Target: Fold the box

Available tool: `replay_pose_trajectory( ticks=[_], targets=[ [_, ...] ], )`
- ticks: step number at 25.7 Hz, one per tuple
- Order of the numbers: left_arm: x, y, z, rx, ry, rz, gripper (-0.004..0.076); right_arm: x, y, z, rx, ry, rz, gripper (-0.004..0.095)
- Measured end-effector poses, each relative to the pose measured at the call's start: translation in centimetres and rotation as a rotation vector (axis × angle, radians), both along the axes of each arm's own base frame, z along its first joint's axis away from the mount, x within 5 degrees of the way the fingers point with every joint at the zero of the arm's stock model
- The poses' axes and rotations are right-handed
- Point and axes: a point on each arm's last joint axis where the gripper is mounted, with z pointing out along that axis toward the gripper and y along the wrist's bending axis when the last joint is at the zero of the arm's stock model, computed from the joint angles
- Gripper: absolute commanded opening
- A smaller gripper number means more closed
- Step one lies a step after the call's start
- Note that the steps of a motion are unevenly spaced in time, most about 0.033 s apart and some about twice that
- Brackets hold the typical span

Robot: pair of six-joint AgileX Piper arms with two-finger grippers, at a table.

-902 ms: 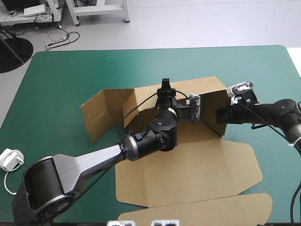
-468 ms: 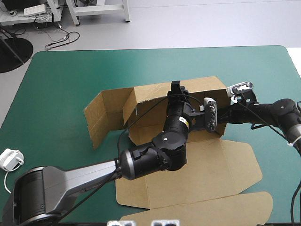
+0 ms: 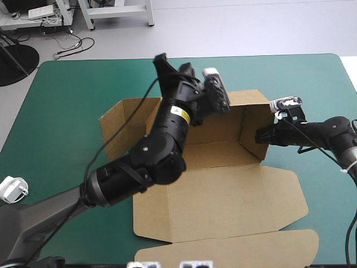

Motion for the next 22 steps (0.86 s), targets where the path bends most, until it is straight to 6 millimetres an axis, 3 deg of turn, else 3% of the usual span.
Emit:
replay_pose_trajectory(
  ticks=[7,12,13,14,15,16,20,22],
  targets=[
    [6.8,8.9,-0.1,-0.201,0.184,0.281,0.0006,0.5,0.2,0.8,0.031,0.044,-0.008,0.0],
    [10.2,18.6,-0.8,-0.484,0.36,0.538,0.0006,1.1,1.6,2.8,0.025,0.085,0.013,0.0],
    [10.3,20.1,-0.8,-0.528,0.385,0.572,0.0006,1.2,2.1,3.4,0.01,0.096,0.013,0.0],
    [10.2,23.5,-0.9,-0.626,0.449,0.64,0.0006,1.2,3.4,4.3,-0.029,0.122,0.017,0.0],
    [10.0,24.6,-0.9,-0.662,0.485,0.657,0.0006,1.2,4.1,4.7,-0.054,0.141,0.009,0.0],
    [9.1,27.2,-1.0,-0.722,0.548,0.706,0.0006,1.4,5.1,5.2,-0.098,0.178,-0.023,0.0],
    [7.3,30.6,-1.1,-0.788,0.631,0.771,0.0006,2.5,6.2,5.0,-0.153,0.258,-0.058,0.0],
    [5.7,32.0,-2.3,-0.843,0.682,0.791,0.0006,4.5,6.7,3.7,-0.153,0.335,-0.071,0.002]
  ],
)
